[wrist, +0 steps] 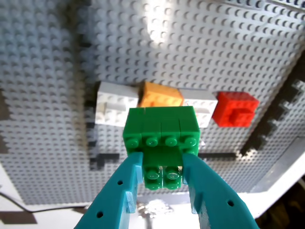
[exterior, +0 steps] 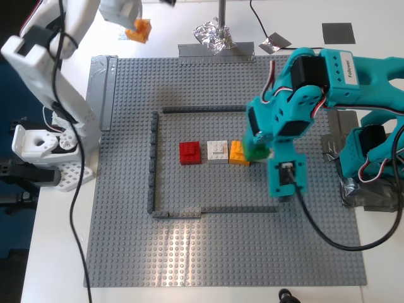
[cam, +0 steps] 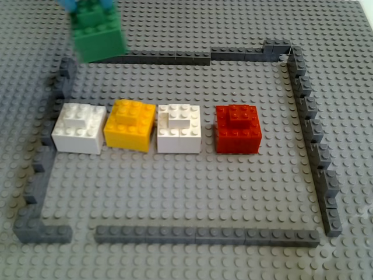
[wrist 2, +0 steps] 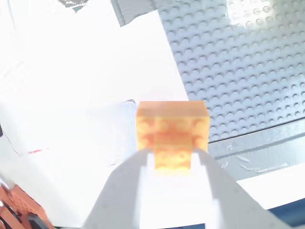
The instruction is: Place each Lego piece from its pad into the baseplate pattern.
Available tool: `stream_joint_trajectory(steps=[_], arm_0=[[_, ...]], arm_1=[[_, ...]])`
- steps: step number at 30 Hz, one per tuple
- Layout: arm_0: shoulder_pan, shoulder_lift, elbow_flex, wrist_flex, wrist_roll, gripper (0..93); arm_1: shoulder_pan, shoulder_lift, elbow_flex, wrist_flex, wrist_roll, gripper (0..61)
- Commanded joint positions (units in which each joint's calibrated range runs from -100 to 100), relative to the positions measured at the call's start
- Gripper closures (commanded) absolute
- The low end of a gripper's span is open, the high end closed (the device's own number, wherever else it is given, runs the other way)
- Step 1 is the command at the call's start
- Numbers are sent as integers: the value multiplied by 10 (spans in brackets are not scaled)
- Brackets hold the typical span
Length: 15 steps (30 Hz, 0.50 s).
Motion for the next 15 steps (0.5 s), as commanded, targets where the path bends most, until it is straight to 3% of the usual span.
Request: stream_joint_trajectory(steps=[1, 6, 15], arm_0=[[-4, 34, -50, -20, -3, 927], [-14, 89, -97, -21, -3, 927], [-16, 157, -150, -21, -3, 927]], arm_1=[[67, -163, 85, 60, -40, 612], [185, -244, 207, 105, -82, 612], [420, -246, 314, 95, -83, 612]])
